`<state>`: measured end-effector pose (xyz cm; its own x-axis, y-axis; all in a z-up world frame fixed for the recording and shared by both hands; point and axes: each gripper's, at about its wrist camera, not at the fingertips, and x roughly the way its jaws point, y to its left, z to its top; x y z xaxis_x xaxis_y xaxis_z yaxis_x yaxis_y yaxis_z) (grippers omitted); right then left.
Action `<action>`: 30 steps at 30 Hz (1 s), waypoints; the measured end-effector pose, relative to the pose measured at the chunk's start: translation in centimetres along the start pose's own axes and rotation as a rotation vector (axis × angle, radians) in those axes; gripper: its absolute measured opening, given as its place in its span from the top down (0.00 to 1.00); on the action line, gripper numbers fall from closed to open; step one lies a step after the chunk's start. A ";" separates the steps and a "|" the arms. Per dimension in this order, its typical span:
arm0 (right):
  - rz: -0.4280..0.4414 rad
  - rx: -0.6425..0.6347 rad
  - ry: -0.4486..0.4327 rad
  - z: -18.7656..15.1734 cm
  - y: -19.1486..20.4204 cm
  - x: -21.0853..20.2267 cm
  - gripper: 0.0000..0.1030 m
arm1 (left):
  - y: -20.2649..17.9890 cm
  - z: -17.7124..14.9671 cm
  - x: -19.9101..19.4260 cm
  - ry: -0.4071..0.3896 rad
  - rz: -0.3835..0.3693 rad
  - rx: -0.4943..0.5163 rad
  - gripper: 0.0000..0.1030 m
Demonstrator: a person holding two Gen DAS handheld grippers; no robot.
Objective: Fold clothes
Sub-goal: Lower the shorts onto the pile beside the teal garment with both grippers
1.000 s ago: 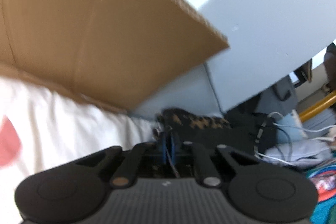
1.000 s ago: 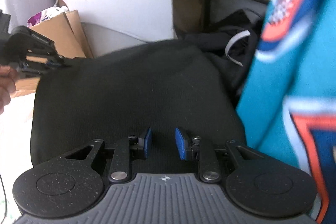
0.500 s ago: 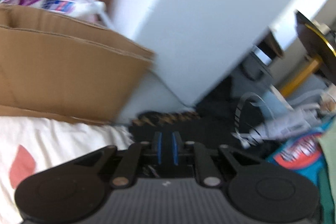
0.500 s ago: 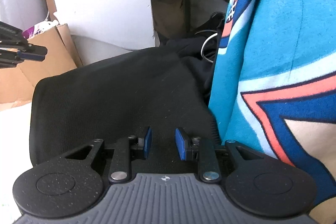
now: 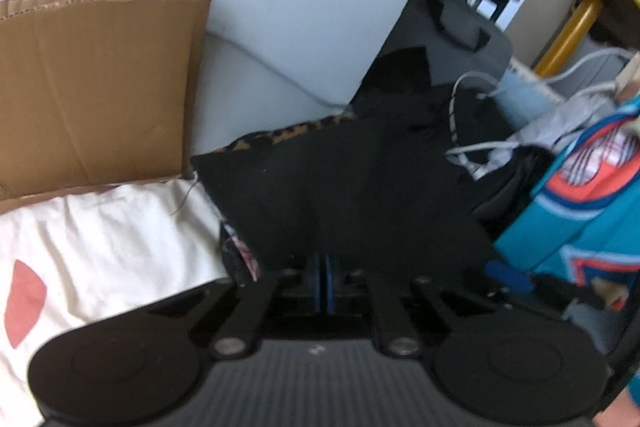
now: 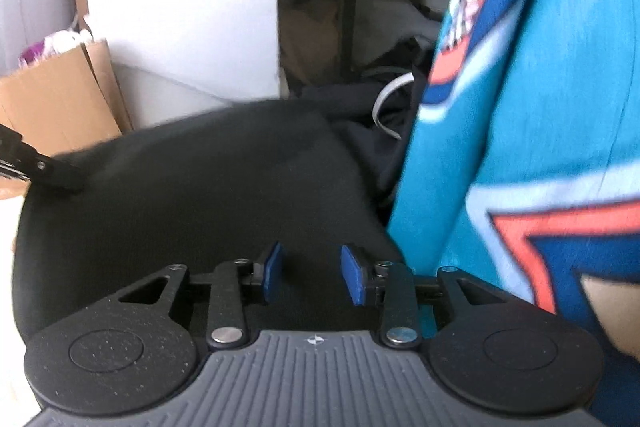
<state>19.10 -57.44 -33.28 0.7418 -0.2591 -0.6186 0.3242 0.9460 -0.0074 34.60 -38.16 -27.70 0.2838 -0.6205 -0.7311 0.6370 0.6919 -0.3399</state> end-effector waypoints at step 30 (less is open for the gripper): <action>0.094 -0.003 0.012 -1.2 4.5 -2.0 0.61 | 2.2 -0.6 0.6 -0.034 0.043 -0.005 0.98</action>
<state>18.36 -52.45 -32.95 0.7616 -0.1669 -0.6262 0.2518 0.9665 0.0487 35.79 -36.76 -29.24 0.3350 -0.6019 -0.7249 0.6198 0.7202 -0.3116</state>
